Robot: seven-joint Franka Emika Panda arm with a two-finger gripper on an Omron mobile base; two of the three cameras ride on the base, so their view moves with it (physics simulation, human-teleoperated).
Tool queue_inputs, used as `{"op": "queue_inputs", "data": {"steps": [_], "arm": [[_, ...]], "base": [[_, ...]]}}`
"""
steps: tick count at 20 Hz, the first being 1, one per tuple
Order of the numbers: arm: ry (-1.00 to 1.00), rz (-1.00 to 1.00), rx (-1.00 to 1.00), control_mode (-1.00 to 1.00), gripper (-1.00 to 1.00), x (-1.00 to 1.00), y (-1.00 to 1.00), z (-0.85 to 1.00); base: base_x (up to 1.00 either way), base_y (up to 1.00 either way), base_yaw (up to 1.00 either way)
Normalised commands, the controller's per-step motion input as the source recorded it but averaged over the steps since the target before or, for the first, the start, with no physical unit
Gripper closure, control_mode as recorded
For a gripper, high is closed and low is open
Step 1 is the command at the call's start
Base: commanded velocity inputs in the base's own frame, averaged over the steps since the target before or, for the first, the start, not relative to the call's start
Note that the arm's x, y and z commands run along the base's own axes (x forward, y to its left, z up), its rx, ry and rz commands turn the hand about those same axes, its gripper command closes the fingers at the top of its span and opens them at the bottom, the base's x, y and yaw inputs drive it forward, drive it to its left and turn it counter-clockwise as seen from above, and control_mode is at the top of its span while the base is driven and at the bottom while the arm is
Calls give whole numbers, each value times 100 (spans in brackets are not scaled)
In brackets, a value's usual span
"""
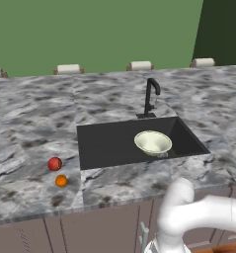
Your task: Remove the onion and tangerine from the sink. Then move the bowl and cup from the counter to the sink for washing.
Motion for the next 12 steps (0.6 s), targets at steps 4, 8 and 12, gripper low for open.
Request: {"op": "queue_inputs", "data": {"steps": [4,8,12], "arm": [[9,4,-10,-100,100,9,39,20],[15,7,-6,-100,100,11,37,19],[15,9,-1,-100,100,15,30,28]], "base": [[0,0,0],[0,0,0],[0,0,0]]}}
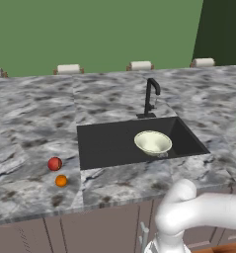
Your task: Remove the onion and tangerine from the sink. Then move the bowl and cup from the counter to the sink for washing.
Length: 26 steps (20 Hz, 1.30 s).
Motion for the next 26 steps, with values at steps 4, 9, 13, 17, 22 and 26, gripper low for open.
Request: {"op": "queue_inputs", "data": {"steps": [4,9,13,17,22,26], "arm": [[14,11,0,-100,100,11,32,24],[9,11,0,-100,100,5,36,22],[4,8,0,-100,100,3,38,14],[3,8,0,-100,100,8,39,7],[5,9,3,-100,100,6,33,3],[0,7,9,-100,100,1,27,0]], "base": [[0,0,0],[0,0,0],[0,0,0],[0,0,0],[0,0,0],[0,0,0]]}}
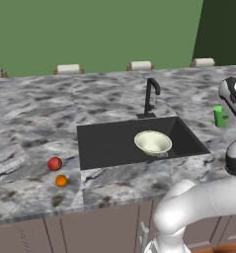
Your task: Remove the onion and tangerine from the sink. Then move the bowl and cup from the counter to the sink for washing.
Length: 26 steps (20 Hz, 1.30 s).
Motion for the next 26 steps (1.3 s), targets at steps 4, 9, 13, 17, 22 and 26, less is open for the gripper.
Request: {"op": "queue_inputs", "data": {"steps": [4,9,13,17,22,26], "arm": [[0,6,12,-100,100,1,28,0],[0,6,7,-100,100,1,30,0],[0,3,3,-100,100,5,33,-1],[0,1,0,-100,100,13,31,-4],[0,0,0,-100,100,13,22,-9],[4,0,0,-100,100,14,19,-13]], "base": [[0,0,0],[0,0,0],[0,0,0],[0,0,0],[0,0,0],[0,0,0]]}}
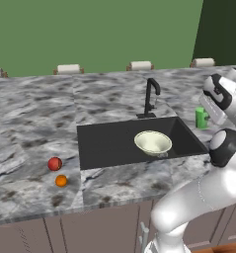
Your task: Remove the onion and tangerine from the sink. Then move the bowl and cup from the counter to the sink for washing.
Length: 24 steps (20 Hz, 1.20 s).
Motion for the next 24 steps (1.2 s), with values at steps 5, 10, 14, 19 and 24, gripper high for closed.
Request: {"op": "queue_inputs", "data": {"steps": [5,10,14,19,24], "arm": [[2,0,0,-100,100,13,19,-13],[0,0,2,-100,100,10,18,-11],[0,0,0,-100,100,5,10,-17],[0,0,0,-100,100,4,6,-17],[0,0,0,-100,100,7,9,-20]], "base": [[0,0,0],[0,0,0],[0,0,0],[0,0,0],[0,0,0]]}}
